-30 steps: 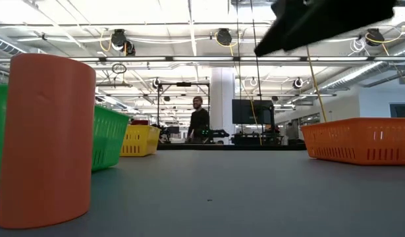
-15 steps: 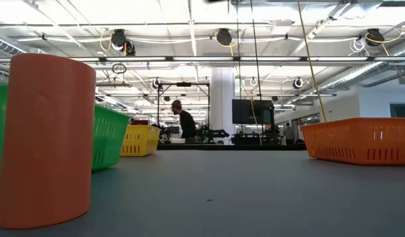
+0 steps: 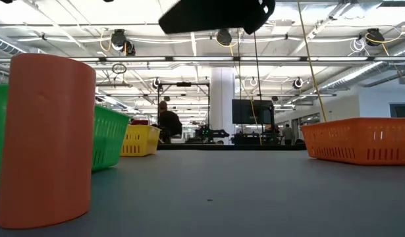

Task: Sort & place blocks by color
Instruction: Put the orange block into the yellow bin

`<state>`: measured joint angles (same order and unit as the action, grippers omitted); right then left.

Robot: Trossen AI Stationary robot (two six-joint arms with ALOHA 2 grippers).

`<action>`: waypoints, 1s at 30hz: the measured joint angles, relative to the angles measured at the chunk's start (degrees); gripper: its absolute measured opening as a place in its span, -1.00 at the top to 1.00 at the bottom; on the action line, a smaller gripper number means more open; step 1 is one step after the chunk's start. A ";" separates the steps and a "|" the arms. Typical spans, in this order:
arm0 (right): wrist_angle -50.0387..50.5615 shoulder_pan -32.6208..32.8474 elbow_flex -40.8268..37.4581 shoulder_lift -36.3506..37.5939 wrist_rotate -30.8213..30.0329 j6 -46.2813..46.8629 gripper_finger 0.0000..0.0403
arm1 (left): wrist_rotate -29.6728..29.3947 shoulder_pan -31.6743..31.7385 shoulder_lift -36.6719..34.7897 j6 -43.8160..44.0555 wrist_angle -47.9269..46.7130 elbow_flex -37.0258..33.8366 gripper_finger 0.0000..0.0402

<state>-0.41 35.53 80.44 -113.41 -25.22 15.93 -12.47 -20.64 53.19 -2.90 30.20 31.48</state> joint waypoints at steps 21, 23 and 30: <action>-13.56 -0.05 -0.07 -7.51 2.98 -1.63 -0.26 | -0.11 -1.07 0.04 4.15 -0.09 0.02 0.56; -14.05 -0.28 -0.07 -7.49 2.98 -1.65 -0.26 | -0.11 -1.35 0.04 4.07 -0.09 0.02 0.56; -15.69 -1.51 -0.07 -7.49 3.54 -1.67 -0.26 | -0.11 -1.55 0.04 3.48 -0.11 0.07 0.56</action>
<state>-16.10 34.03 80.38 -120.91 -21.68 14.26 -12.58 -22.20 53.23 0.58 30.09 31.55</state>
